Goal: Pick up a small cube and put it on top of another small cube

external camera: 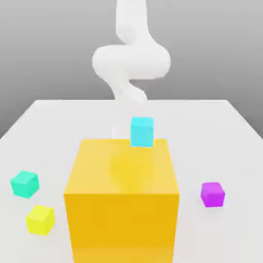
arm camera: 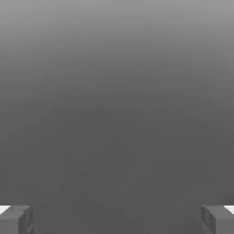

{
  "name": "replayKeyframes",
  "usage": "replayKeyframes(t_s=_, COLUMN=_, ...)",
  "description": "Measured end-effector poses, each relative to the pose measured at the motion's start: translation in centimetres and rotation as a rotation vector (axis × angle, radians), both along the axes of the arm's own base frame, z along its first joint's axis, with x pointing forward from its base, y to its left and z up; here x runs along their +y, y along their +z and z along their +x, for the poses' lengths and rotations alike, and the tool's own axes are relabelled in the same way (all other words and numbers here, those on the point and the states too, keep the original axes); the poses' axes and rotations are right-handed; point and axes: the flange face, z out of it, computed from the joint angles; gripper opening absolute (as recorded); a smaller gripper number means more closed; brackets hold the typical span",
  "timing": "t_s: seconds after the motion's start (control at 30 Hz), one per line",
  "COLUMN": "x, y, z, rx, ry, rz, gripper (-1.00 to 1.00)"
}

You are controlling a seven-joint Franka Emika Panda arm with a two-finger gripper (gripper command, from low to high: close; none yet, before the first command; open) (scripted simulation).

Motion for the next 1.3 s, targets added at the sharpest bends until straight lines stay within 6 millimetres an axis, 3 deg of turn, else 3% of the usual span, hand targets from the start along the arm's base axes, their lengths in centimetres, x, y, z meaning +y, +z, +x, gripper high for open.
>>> replayKeyframes(t_s=0.13, x=5.5, y=-9.9, z=3.8, rx=0.132, ry=0.276, rz=-0.119, gripper=0.0)
replayKeyframes(t_s=0.3, x=12.4, y=-22.1, z=4.1, rx=0.271, ry=0.618, rz=-0.262, gripper=0.0)
replayKeyframes(t_s=0.47, x=17.9, y=-33.7, z=0.3, rx=0.392, ry=0.964, rz=-0.402, gripper=0.0)
replayKeyframes(t_s=0.6, x=20.9, y=-42.0, z=-5.3, rx=0.478, ry=1.263, rz=-0.519, gripper=0.0)
replayKeyframes(t_s=0.67, x=21.3, y=-45.6, z=-7.9, rx=0.516, ry=1.386, rz=-0.567, gripper=0.0)
replayKeyframes(t_s=0.87, x=21.0, y=-51.8, z=-8.6, rx=0.535, ry=1.426, rz=-0.581, gripper=0.0)
replayKeyframes(t_s=0.9, x=21.0, y=-52.7, z=-8.7, rx=0.535, ry=1.426, rz=-0.581, gripper=-1.0)
replayKeyframes(t_s=1.13, x=20.9, y=-53.0, z=-8.7, rx=0.537, ry=1.427, rz=-0.581, gripper=-1.0)
replayKeyframes(t_s=1.3, x=21.0, y=-48.9, z=-8.6, rx=0.537, ry=1.427, rz=-0.583, gripper=-1.0)
